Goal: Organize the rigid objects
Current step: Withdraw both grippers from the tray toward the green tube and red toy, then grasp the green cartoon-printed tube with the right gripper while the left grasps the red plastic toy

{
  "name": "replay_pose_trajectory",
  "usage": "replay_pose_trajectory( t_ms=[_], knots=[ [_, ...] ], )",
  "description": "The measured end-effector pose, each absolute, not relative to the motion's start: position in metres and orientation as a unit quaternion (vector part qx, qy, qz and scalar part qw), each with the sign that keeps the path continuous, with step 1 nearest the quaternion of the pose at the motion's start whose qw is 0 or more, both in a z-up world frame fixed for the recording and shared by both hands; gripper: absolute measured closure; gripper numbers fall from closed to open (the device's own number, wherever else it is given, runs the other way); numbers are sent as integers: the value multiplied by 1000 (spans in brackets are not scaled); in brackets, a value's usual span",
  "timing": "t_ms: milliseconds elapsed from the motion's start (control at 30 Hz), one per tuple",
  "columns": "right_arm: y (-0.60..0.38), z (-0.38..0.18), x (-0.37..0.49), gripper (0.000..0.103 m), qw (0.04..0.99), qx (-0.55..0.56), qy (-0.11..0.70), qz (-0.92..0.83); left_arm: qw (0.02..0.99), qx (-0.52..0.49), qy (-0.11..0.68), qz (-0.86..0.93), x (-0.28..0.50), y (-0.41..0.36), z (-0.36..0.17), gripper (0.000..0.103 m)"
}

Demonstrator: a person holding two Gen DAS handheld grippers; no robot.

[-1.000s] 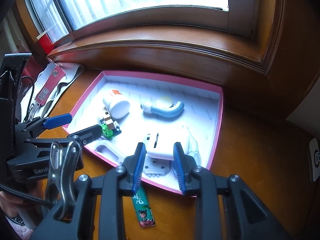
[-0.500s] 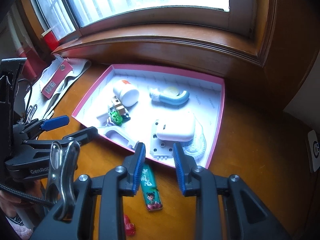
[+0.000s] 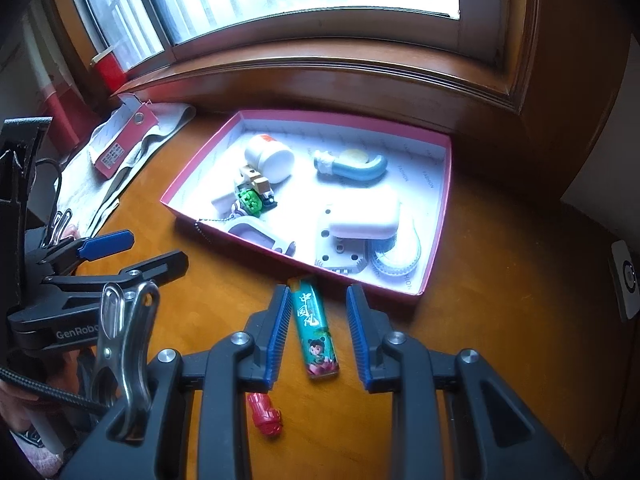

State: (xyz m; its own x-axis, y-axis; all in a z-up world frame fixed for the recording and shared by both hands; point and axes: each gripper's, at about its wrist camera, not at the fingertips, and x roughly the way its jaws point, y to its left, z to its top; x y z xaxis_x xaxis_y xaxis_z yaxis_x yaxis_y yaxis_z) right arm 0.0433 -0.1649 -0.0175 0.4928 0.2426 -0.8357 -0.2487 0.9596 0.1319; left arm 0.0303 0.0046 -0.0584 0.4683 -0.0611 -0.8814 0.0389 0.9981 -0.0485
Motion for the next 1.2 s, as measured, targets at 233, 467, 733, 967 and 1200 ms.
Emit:
replay_pose_trajectory(
  t_ms=[233, 467, 733, 967, 1200],
  knots=[
    [-165, -19, 33, 73, 863, -3, 484, 143, 857, -9, 515, -29, 23, 4, -58, 16],
    [-165, -26, 15, 73, 860, -4, 488, 145, 854, -8, 520, -26, 3, 2, -61, 16],
    [-163, -36, 16, 73, 854, -13, 499, 149, 848, -10, 529, -23, -8, 1, -68, 16],
    [-157, -51, 23, 73, 845, -28, 512, 152, 844, -11, 536, -20, -14, 2, -73, 16],
    [-152, -69, 32, 73, 838, -45, 523, 147, 840, -18, 542, -14, -15, 7, -78, 16]
  ],
)
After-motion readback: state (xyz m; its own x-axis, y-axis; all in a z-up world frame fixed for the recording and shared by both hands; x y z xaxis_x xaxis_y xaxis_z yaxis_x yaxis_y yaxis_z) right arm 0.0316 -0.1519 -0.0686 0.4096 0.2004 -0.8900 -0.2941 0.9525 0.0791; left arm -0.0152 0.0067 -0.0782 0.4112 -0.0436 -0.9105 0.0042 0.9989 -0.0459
